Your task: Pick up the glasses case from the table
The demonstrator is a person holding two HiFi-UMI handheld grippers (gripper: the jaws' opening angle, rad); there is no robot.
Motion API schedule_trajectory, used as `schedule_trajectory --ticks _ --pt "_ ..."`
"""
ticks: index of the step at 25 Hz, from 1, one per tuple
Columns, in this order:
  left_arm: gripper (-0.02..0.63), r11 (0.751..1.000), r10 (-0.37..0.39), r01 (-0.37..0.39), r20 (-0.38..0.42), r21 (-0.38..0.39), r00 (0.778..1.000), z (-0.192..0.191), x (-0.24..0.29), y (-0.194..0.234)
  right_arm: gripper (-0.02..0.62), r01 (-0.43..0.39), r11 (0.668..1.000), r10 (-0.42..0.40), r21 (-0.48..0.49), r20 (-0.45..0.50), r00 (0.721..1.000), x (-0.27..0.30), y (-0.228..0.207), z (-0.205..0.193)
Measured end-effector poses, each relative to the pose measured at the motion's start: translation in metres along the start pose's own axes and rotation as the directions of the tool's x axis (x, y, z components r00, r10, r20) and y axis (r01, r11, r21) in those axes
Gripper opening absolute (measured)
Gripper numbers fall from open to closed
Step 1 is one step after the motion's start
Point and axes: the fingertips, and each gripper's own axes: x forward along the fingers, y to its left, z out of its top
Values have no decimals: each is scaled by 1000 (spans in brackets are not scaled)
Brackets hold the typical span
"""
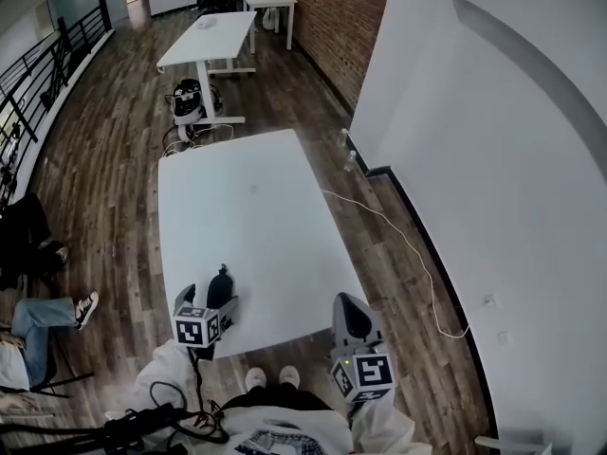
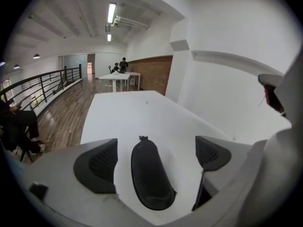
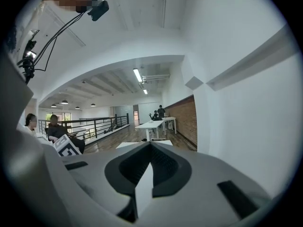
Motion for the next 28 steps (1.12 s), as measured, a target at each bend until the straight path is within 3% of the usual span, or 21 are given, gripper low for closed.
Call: schedule_trajectory --ticks 4,8,15,17,20,24,28 --pt "512 996 78 -83 -133 -37 988 -27 40 21 -5 45 999 -45 -4 -7 999 -9 -26 2" --pt "512 993 104 -116 -240 -36 965 -49 61 29 -5 85 996 -85 0 -9 996 -17 -46 2" --pt "512 991 110 -130 -314 -43 943 -66 72 33 -5 102 995 -101 12 -17 995 -20 -57 -2" --pt "482 989 122 -141 -335 -33 934 -71 71 35 -5 97 995 -96 21 -20 995 -19 -57 -4" --pt "381 991 94 -120 -350 -56 932 -73 68 35 -5 86 995 -85 42 -22 996 -17 -56 -4" --pt "374 992 70 -99 -318 -74 945 -66 57 32 -5 74 996 -73 56 -23 997 -14 -53 -7" --pt "371 993 60 -81 -229 -84 972 -39 28 26 -5 50 996 -49 74 -21 999 -8 -45 -10"
